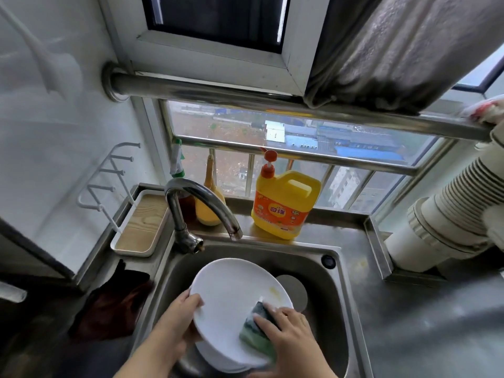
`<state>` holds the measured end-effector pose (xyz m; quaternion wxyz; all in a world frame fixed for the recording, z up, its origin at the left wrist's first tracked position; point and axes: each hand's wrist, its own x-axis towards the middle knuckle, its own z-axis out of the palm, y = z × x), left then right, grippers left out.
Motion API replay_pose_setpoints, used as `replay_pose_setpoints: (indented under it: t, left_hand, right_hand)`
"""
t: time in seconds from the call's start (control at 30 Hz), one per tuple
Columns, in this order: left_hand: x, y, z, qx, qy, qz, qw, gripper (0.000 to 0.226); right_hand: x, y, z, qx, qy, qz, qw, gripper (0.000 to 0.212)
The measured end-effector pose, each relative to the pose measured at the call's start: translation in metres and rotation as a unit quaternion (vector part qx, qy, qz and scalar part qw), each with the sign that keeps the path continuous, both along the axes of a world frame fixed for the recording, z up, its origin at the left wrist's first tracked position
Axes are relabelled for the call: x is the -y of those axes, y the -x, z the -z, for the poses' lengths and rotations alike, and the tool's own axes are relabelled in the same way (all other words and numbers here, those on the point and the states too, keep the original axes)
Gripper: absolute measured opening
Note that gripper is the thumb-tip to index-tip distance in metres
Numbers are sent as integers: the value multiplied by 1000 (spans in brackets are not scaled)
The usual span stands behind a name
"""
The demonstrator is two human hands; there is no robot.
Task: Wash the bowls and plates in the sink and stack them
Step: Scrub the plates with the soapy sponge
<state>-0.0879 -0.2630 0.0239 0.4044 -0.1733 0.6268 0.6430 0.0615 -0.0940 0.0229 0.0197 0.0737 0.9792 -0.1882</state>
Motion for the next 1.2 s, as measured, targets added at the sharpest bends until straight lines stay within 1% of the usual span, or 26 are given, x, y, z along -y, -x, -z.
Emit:
replay_pose_setpoints:
  t: [0.1,0.17,0.2,0.27,0.33,0.4,0.43,0.53,0.63,0.77,0.83,0.97,1.07,1.13,1.2]
  left_hand:
    - [-2,4,-9,30,-2,3,1000,27]
    - [-6,0,-15,32,-19,-3,999,27]
    - [-9,-4,-16,25,-27,-8,999,29]
    - [-19,-18,-17,17,-46,-25,998,38]
    - [-29,-37,-19,30,-98,-52,993,41]
    - [-36,-51,-21,50,-145,-87,984,42]
    - [-37,-55,-19,45,-149,-98,983,43]
    - [-31,-57,-14,21,-109,-106,988,42]
    - [-24,-50,-18,21,-85,-97,991,41]
    - [-16,-33,-29,41,-67,-55,995,38]
    - [-14,-25,-30,46,-74,-46,995,38]
    - [-24,-31,-26,35,-100,-86,991,39]
    - [-33,-49,-23,32,-146,-84,985,48]
    - [-34,-53,-21,24,-141,-79,987,50]
    - [-30,-49,-17,18,-124,-85,988,50]
  right_hand:
    - [0,5,4,-69,-36,1,997,65]
    - [3,5,10,-108,-48,2,993,55]
    - [6,5,13,-112,-43,8,993,56]
    - [14,9,17,-107,-31,23,994,63]
    - [25,15,20,-87,-9,45,995,72]
    - [31,18,21,-66,15,59,996,69]
    - [32,18,21,-65,17,61,996,66]
    - [24,10,26,-75,8,35,997,65]
    - [3,3,31,-60,-38,15,997,76]
    - [-24,1,26,1,-79,62,995,78]
    - [-24,1,23,0,-94,68,993,78]
    - [2,7,21,-70,-85,75,991,73]
    - [32,16,20,-74,-55,106,990,71]
    - [42,18,21,-70,-31,114,991,71]
    - [37,13,25,-75,-29,80,994,75]
